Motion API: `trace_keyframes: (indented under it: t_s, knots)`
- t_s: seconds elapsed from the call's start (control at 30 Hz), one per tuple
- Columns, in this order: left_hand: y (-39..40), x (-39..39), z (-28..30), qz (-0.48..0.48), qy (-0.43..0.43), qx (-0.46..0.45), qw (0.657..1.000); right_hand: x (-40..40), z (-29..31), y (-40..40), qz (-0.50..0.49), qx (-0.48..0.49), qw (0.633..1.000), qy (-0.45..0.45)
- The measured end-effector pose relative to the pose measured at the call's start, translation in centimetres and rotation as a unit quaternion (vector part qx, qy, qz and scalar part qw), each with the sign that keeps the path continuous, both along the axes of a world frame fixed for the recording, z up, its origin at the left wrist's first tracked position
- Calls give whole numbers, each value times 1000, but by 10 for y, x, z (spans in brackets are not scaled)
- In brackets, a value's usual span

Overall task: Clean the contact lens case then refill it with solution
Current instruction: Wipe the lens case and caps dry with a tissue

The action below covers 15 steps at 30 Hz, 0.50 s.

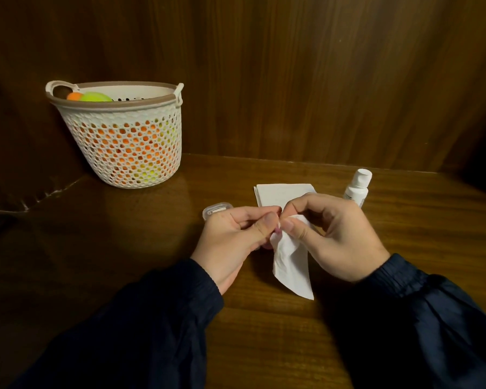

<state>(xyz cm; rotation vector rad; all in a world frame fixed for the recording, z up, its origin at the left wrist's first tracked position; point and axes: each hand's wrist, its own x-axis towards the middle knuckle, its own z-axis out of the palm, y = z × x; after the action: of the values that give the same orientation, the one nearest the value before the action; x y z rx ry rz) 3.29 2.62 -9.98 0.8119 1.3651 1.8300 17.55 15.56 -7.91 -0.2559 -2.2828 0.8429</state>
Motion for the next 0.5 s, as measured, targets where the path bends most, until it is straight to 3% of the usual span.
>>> trace_keyframes:
  t_s: [0.23, 0.5]
  knots:
    - [-1, -1, 0, 26, 33, 3, 999, -7, 0, -5, -83, 105, 991, 18]
    - [-1, -2, -4, 32, 67, 11, 997, -2, 1, -1, -28, 38, 998, -45]
